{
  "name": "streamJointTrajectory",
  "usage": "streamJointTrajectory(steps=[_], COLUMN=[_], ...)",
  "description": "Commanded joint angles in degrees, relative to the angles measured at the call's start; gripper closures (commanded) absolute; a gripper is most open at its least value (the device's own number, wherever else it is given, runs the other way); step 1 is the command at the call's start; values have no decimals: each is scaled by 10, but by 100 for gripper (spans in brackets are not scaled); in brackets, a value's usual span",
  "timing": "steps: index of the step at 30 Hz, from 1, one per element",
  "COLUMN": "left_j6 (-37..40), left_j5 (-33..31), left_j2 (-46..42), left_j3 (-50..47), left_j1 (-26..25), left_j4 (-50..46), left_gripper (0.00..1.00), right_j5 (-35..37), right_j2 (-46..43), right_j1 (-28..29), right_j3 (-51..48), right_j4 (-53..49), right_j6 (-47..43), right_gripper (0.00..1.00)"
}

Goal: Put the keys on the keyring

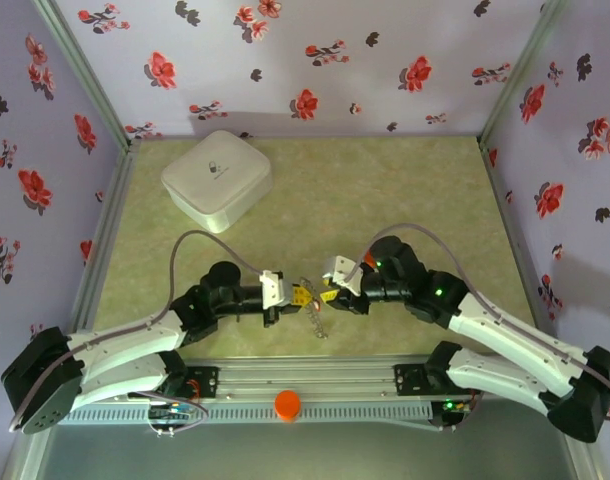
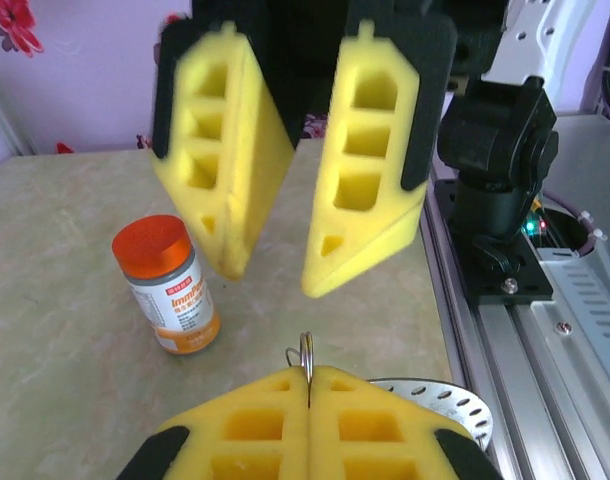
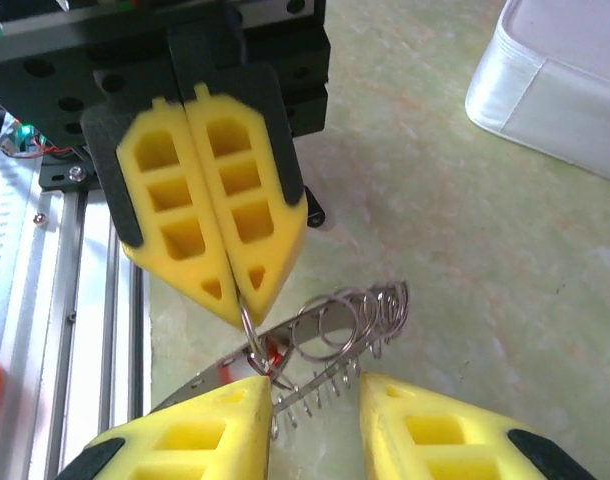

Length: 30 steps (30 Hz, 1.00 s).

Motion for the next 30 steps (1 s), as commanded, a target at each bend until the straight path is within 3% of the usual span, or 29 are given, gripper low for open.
streamJointTrajectory(steps=[1,14,25,26,27,30], left_j6=[-46,-78,-62,-55,-49,-19], left_j5=[2,16,15,8,0,-9], left_j2=[-6,4,3,1,-3,-17], left_j3=[-14,-19,-16,-14,-12,-1], left_j1=[-3,-4,-4,-4,-4,-4], left_j4=[120,154,135,125,109,40], left_gripper=[100,100,100,99,86,74], right_j5=[-50,-79,-104,-105,-104,-89], right_j2=[-20,-23,-14,-11,-9,2], right_j1=[-5,-5,-6,-5,-5,-6], right_j3=[-34,-47,-39,-36,-31,-11], right_j4=[84,119,118,114,106,65], right_j6=[60,91,87,83,78,54], right_gripper=[70,75,99,100,100,100])
